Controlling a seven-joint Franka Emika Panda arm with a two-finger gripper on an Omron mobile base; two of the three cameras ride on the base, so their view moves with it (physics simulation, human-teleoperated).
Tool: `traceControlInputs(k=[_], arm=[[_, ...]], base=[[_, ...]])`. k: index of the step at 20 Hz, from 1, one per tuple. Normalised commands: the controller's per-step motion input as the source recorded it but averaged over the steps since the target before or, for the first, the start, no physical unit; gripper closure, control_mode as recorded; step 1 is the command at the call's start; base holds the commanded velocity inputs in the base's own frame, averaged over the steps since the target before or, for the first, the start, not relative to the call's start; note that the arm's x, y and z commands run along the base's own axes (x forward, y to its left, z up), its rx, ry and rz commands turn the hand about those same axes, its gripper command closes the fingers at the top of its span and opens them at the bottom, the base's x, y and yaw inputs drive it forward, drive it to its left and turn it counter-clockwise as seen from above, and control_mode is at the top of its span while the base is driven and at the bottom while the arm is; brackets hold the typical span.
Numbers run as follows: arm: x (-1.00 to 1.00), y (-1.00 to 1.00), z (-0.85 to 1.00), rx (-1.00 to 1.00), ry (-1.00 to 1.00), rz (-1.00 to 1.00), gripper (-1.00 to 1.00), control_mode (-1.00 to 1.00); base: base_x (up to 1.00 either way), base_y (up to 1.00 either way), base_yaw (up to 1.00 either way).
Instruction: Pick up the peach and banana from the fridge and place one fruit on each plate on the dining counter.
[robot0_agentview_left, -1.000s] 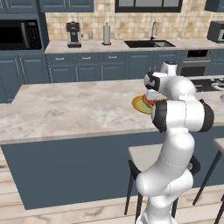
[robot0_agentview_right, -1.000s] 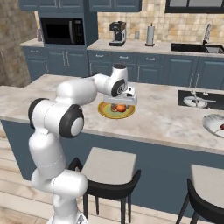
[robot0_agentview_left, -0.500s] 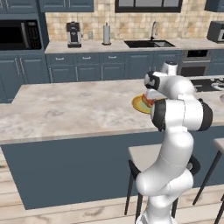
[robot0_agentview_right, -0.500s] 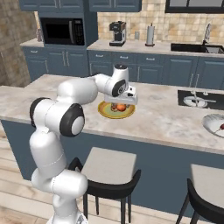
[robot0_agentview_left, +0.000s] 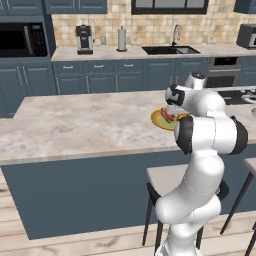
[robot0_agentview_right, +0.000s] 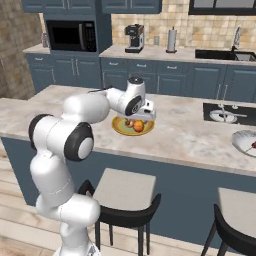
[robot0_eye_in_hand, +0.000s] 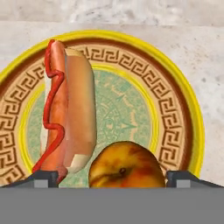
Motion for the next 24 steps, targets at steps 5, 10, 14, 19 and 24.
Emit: traceControlInputs(k=[5,10,14,19,24], arm=[[-0.50,0.00,0.61,0.00,-0.12,0.00,-1.00,-1.00],[-0.44,-0.02,1.00,-0.02,-0.08,0.00,-1.00,-1.00],[-0.84,0.00,0.87,0.00,-0.14,0.00,-1.00,-1.00],[-1.00,0.04,0.56,0.00,-0.12,-0.01,-1.00,-1.00],[-1.00,0.33,0.17,0.00,-0.06,-0.08,-1.00,-1.00]], base=[[0.00,0.00,0.00],[0.00,0.00,0.00],[0.00,0.00,0.00],[0.00,0.00,0.00],[0.00,0.00,0.00]])
